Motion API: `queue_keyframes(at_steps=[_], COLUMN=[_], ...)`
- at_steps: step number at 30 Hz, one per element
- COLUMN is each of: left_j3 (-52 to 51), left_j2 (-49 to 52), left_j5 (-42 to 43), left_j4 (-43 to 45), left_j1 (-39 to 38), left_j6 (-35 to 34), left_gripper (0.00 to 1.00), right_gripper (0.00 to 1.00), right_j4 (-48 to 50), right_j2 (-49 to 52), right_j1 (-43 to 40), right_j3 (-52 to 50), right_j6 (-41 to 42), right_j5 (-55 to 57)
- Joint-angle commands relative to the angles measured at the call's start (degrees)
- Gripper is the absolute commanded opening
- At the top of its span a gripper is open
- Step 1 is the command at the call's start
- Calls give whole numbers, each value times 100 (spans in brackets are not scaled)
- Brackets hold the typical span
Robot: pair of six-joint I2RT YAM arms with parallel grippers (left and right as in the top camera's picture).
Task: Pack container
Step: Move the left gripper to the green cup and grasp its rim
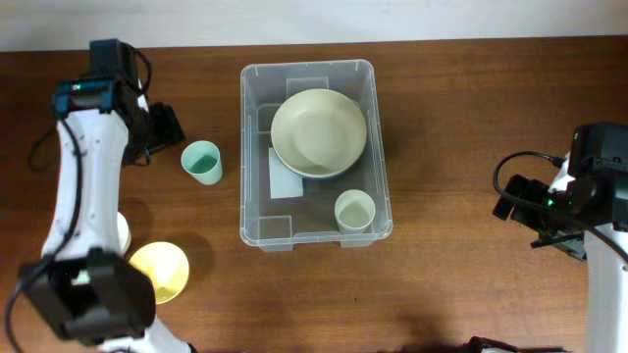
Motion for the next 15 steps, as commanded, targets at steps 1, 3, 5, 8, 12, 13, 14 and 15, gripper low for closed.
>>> queue_keyframes(at_steps=[1, 3, 5, 8, 12, 13, 14, 15], left_j3=[-129, -129, -129, -129, -109, -92, -74, -57], left_j2=[645, 962, 1274, 1589, 1661, 1648, 1628, 1589], left_j5=[275, 278, 275, 278, 275, 275, 275, 275], left_j4=[22, 22, 20, 11, 20, 15, 13, 13], left_j1=[-33, -37, -35, -37, -37, -37, -37, -37], left_j6=[341, 341, 341, 341, 341, 341, 341, 341], left_gripper=[73, 73, 73, 63, 5, 1, 1, 0], right_gripper=[99, 99, 99, 99, 99, 99, 99, 99], right_j4=[-17, -42, -42, -42, -42, -39, -35, -33], right_j2=[39, 44, 50, 50, 50, 50, 50, 50], right_j1=[4, 4, 4, 4, 4, 4, 4, 4], right_j3=[-9, -9, -9, -9, -9, -9, -9, -9], right_j6=[0, 0, 0, 0, 0, 0, 0, 0], right_j5=[-24, -24, -24, -22, -22, -22, -22, -22])
